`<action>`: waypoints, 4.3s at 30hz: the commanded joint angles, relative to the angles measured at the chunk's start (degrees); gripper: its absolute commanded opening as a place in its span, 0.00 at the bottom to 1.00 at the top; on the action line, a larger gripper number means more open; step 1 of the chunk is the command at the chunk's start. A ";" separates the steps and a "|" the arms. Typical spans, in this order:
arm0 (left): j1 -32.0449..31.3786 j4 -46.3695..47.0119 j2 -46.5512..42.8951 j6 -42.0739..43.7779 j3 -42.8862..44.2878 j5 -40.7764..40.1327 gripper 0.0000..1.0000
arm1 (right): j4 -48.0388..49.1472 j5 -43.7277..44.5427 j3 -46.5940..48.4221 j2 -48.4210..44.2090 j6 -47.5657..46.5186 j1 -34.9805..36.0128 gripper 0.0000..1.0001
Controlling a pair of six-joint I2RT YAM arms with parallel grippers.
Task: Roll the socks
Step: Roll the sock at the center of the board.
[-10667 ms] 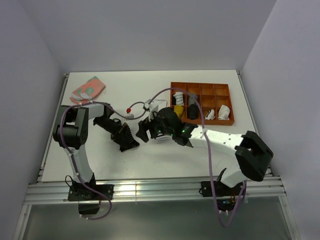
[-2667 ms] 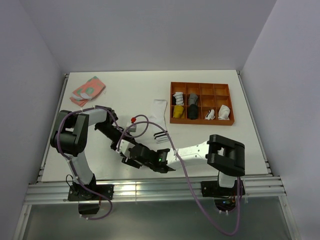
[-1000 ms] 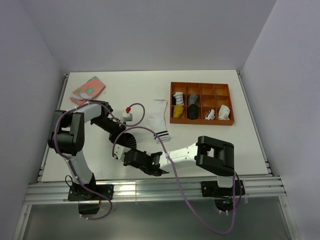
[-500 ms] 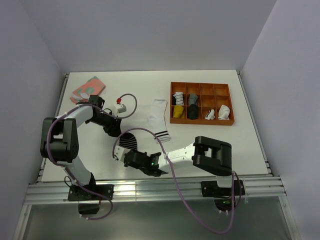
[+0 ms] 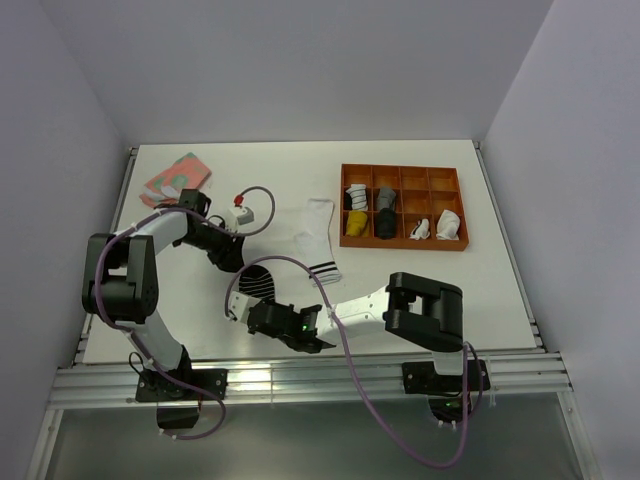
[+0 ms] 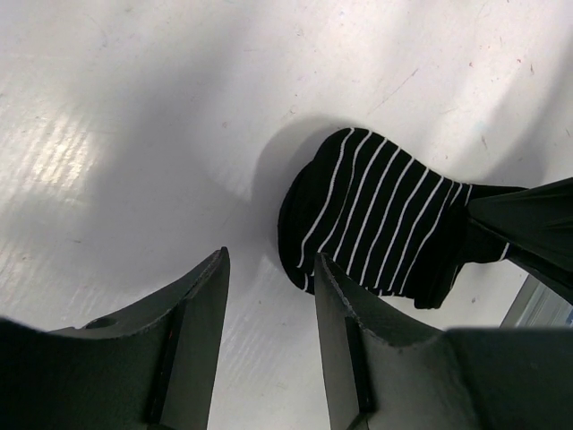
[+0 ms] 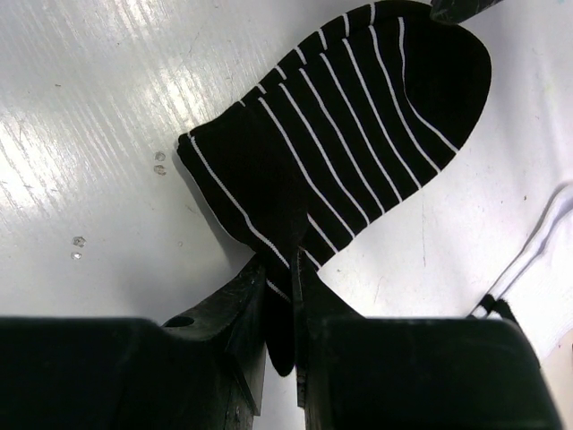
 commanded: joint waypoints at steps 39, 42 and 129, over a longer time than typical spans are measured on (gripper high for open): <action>-8.49 9.52 0.91 -10.06 1.83 1.99 0.00 | -13.29 -39.39 7.08 -1.48 13.13 -14.92 0.16; -9.02 10.85 1.26 -11.03 1.65 2.08 0.00 | -14.25 -46.69 8.31 0.44 16.03 -19.14 0.17; -20.71 16.83 -19.31 1.28 -19.89 -8.38 0.53 | -45.98 -55.32 33.37 19.96 23.59 -29.79 0.17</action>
